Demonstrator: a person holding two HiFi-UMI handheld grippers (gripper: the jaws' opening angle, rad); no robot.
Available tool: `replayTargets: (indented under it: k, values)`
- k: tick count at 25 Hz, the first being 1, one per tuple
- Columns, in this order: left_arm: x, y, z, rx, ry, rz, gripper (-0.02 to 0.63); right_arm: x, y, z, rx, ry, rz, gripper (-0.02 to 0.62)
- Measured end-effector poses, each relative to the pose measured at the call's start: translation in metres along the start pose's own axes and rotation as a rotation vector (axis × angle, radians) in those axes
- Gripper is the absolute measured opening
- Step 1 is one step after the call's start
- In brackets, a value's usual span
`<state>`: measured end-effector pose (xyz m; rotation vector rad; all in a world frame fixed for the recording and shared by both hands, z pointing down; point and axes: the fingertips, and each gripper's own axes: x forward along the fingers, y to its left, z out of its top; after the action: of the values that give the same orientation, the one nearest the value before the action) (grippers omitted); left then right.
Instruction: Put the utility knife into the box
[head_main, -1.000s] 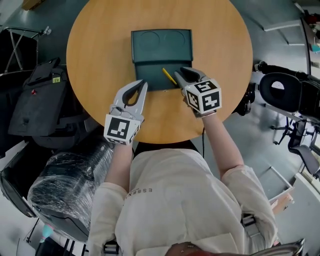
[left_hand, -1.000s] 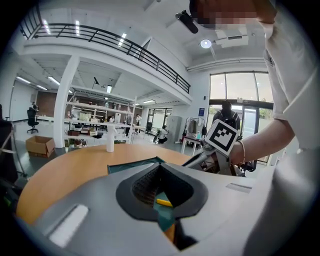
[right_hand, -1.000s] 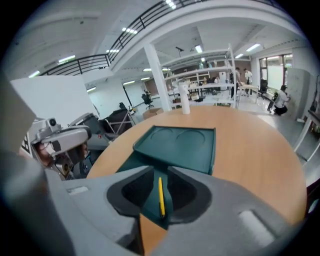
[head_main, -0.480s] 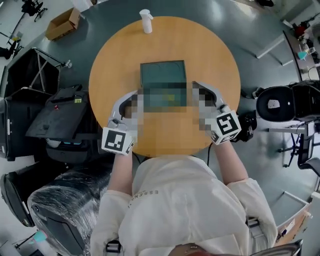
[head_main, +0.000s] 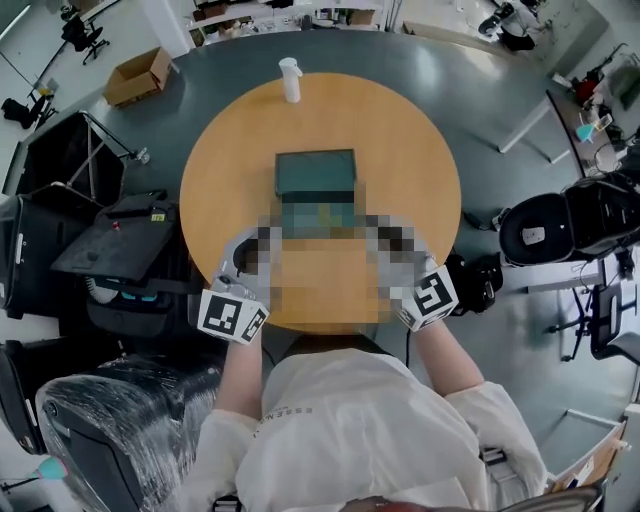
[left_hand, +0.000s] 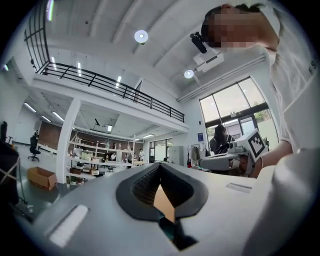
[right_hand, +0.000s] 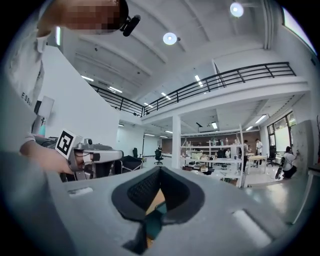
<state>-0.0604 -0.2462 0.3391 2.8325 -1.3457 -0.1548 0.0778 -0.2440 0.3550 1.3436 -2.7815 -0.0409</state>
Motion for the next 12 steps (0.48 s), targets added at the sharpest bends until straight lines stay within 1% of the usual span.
replayTargets:
  k: [5, 9, 12]
  values:
    - [-0.038, -0.011, 0.017, -0.001, -0.051, 0.0, 0.017, -0.03, 0.025, -0.002, 0.085, 0.034, -0.036, -0.009]
    - [-0.081, -0.028, 0.018, -0.017, -0.061, -0.028, 0.017, -0.059, 0.06, -0.007, 0.077, 0.059, -0.075, -0.009]
    - [-0.124, -0.044, 0.019, -0.03, -0.058, -0.053, 0.017, -0.082, 0.097, -0.008, 0.1, 0.059, -0.1, -0.009]
